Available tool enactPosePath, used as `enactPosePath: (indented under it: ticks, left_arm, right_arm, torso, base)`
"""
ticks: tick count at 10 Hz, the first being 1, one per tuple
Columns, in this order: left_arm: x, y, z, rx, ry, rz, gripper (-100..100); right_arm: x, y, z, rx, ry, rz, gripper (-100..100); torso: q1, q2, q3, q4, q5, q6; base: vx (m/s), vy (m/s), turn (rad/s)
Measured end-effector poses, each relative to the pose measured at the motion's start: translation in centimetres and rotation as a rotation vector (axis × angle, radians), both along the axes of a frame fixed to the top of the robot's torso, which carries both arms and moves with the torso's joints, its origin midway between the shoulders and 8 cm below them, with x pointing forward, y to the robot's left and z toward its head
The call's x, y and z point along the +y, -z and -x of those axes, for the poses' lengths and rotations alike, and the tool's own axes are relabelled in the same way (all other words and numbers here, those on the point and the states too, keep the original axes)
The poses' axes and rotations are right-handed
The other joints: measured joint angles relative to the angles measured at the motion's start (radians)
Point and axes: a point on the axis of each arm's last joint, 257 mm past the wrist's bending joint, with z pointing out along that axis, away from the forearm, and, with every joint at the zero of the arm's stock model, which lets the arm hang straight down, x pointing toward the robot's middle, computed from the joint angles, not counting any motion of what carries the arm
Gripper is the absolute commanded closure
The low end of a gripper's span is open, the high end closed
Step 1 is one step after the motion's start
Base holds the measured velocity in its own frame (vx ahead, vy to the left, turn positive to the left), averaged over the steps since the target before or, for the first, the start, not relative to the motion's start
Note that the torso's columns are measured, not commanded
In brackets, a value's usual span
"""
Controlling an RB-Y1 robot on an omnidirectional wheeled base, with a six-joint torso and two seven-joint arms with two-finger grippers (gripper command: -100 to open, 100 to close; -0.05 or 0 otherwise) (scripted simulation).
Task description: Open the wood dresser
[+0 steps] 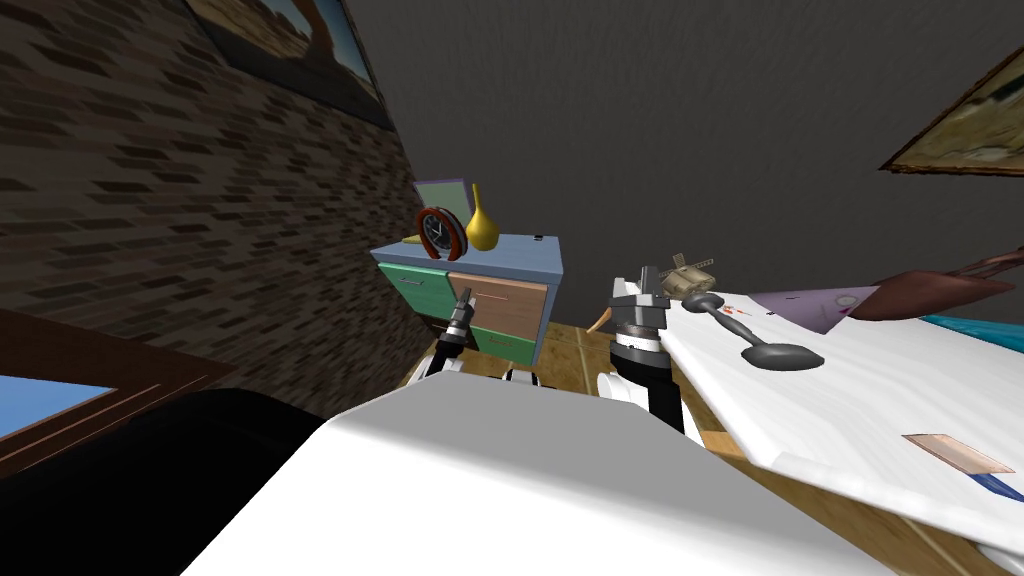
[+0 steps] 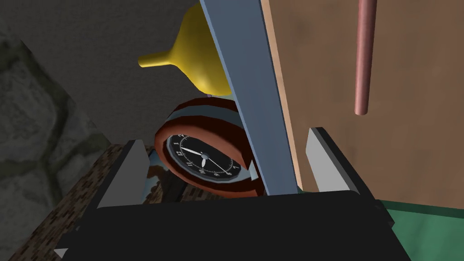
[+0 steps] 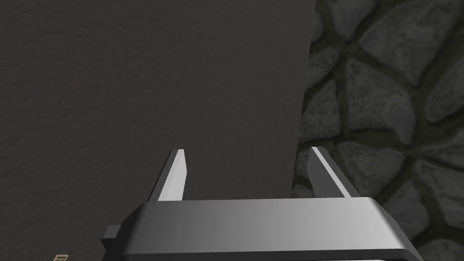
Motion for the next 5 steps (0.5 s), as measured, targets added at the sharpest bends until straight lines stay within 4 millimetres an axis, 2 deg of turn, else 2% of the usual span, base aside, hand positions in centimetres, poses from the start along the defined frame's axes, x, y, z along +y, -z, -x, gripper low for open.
enactPosePath:
  ticks: [5]
  left_arm:
    - [-0.8,4.1,-1.3,0.087,0.008,-0.021,-100]
  right_arm:
    - [0.0,0.0,0.0,0.0,0.0,0.0,0]
  torso:
    - [0.0,0.0,0.0,0.0,0.0,0.0]
  base:
    - [0.019,-0.026,-0.05]
